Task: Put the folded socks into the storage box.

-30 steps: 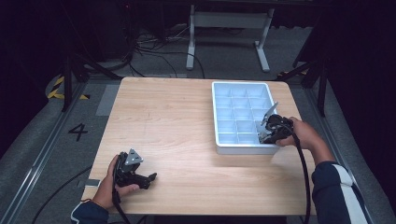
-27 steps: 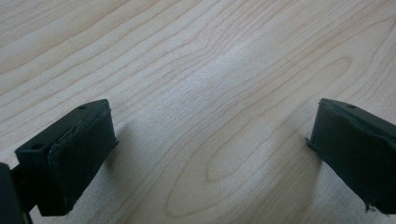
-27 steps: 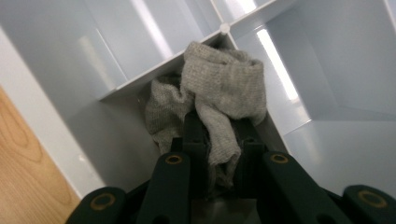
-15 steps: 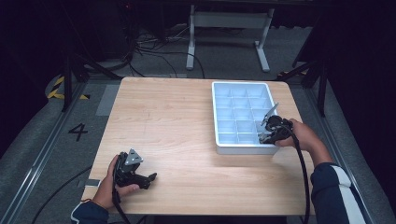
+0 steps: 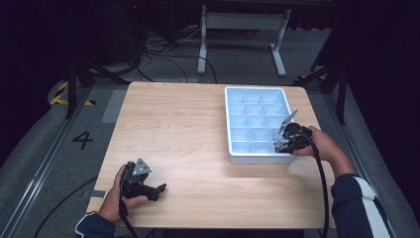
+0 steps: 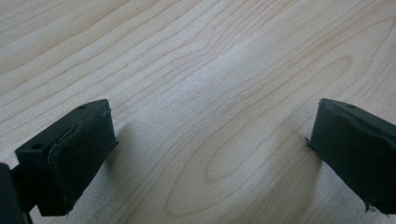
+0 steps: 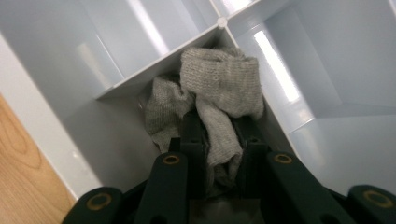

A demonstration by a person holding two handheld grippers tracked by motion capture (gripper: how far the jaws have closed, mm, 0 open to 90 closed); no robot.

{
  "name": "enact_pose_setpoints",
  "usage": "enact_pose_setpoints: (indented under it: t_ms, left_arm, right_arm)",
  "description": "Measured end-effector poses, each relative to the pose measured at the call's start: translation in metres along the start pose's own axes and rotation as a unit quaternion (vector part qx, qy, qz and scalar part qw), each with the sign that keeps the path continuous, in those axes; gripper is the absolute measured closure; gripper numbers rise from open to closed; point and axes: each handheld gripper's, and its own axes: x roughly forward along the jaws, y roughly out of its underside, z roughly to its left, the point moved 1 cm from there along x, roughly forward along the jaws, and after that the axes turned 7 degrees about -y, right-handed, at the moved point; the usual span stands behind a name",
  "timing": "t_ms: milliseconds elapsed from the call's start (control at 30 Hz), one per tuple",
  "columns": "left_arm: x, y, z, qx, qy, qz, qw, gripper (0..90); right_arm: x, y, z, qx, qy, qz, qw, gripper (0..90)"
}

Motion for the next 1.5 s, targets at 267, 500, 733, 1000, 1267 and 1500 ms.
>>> enact_pose_setpoints:
  t_ms: [267, 500, 733, 1000, 1267, 1500]
  left_arm:
    - [0.0, 0.0, 0.0, 0.0, 0.0, 0.0, 1.0, 0.4]
    - [0.0, 0.0, 0.0, 0.0, 0.0, 0.0, 1.0, 0.4]
    - [0.0, 0.0, 0.0, 0.0, 0.0, 0.0, 1.0, 0.4]
    - [0.0, 0.0, 0.0, 0.0, 0.0, 0.0, 1.0, 0.4]
    - [0.0, 0.0, 0.0, 0.0, 0.0, 0.0, 1.0, 0.5]
    - [0.0, 0.0, 0.0, 0.0, 0.0, 0.0, 1.0, 0.4]
  right_arm:
    - [-0.003, 0.002, 0.002, -0.001, 0.003, -0.008, 1.0, 74.9]
    - [-0.007, 0.005, 0.003, -0.006, 0.008, -0.023, 0.9997, 73.0]
    - [-0.015, 0.01, 0.005, 0.001, 0.015, -0.051, 0.9986, 69.9]
    - [-0.025, 0.014, 0.009, 0.005, 0.032, -0.084, 0.9959, 63.2]
    - [-0.035, 0.019, 0.017, 0.017, 0.054, -0.142, 0.9882, 53.1]
    - [-0.043, 0.025, 0.025, 0.019, 0.066, -0.178, 0.9816, 46.2]
